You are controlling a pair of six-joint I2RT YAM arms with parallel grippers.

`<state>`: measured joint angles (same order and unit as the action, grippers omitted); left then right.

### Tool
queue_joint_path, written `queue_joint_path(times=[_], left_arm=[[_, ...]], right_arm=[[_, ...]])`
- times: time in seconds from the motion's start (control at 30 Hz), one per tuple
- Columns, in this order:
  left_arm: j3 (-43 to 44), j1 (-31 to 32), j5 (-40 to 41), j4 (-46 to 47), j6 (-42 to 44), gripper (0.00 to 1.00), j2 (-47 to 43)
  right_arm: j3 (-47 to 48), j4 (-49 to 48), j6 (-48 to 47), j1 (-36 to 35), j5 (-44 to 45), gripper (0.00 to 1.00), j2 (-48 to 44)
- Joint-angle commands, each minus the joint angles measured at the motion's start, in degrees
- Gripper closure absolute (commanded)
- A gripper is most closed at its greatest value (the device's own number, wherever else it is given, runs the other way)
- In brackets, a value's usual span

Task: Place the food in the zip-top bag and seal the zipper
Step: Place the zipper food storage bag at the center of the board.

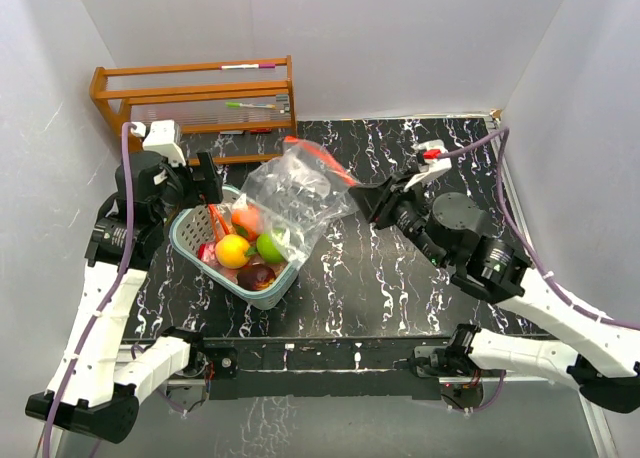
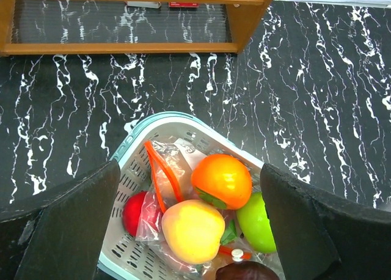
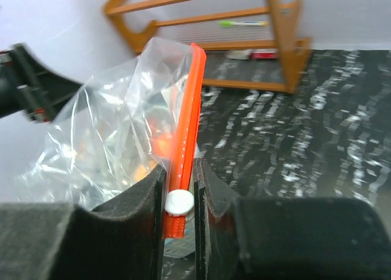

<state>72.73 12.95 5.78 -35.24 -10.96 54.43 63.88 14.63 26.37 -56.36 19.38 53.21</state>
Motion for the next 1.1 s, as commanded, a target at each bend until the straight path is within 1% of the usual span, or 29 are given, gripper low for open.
queue_joint_path(times=[0.0,0.07,0.17,0.3,0.4,0.53,0.6,0.7,0.8,0.87,0.97,1.03,1.07], left_arm=[[2.0,0.2,-1.0,-0.1,-2.2,0.03,0.0],[1.8,0.2,-3.5,0.6,-3.2,0.03,0.2],[1.3,0.3,-6.6,1.6,-4.4,0.03,0.5],[0.5,0.3,-7.3,1.9,-4.6,0.03,0.6],[-0.1,0.2,-8.3,2.3,-4.7,0.03,0.7],[-0.9,0.3,-11.8,3.8,-5.9,0.03,1.4],[-1.2,0.3,-12.7,4.5,-6.5,0.03,2.0],[-1.8,0.3,-14.3,5.6,-7.5,0.03,3.0],[-2.9,0.3,-15.9,6.9,-8.6,0.03,3.7],[-3.5,0.3,-16.5,7.7,-9.0,0.03,3.9],[-3.8,0.3,-16.9,8.1,-9.0,0.03,4.3],[-3.9,0.3,-16.8,8.1,-8.7,0.03,4.4],[-4.0,0.2,-16.6,8.0,-8.6,0.03,4.3]], right_arm=[[-2.2,8.3,-3.3,0.0,14.2,0.92,0.3],[-3.1,9.8,-3.9,0.0,17.8,0.92,0.6],[-5.7,11.7,-3.5,-0.1,27.2,0.92,1.3],[-9.5,11.2,-0.8,-0.1,38.9,0.92,0.9],[-11.2,9.8,0.5,0.0,44.0,0.92,-0.8],[-12.3,4.8,-4.6,-0.1,48.5,0.92,-3.0],[-11.7,2.5,-9.1,-0.1,49.1,0.92,-3.6],[-12.6,-2.0,-17.0,-0.1,44.8,0.92,-4.1],[-15.6,-3.4,-17.9,0.0,40.1,0.92,-2.6],[-17.9,-3.3,-15.5,-0.4,38.2,0.92,0.3],[-20.1,-2.8,-10.5,-2.7,37.8,0.92,6.8],[-19.7,0.2,-4.4,-5.2,38.0,0.91,10.9],[-19.3,1.8,-1.4,-6.8,38.3,0.83,12.6]])
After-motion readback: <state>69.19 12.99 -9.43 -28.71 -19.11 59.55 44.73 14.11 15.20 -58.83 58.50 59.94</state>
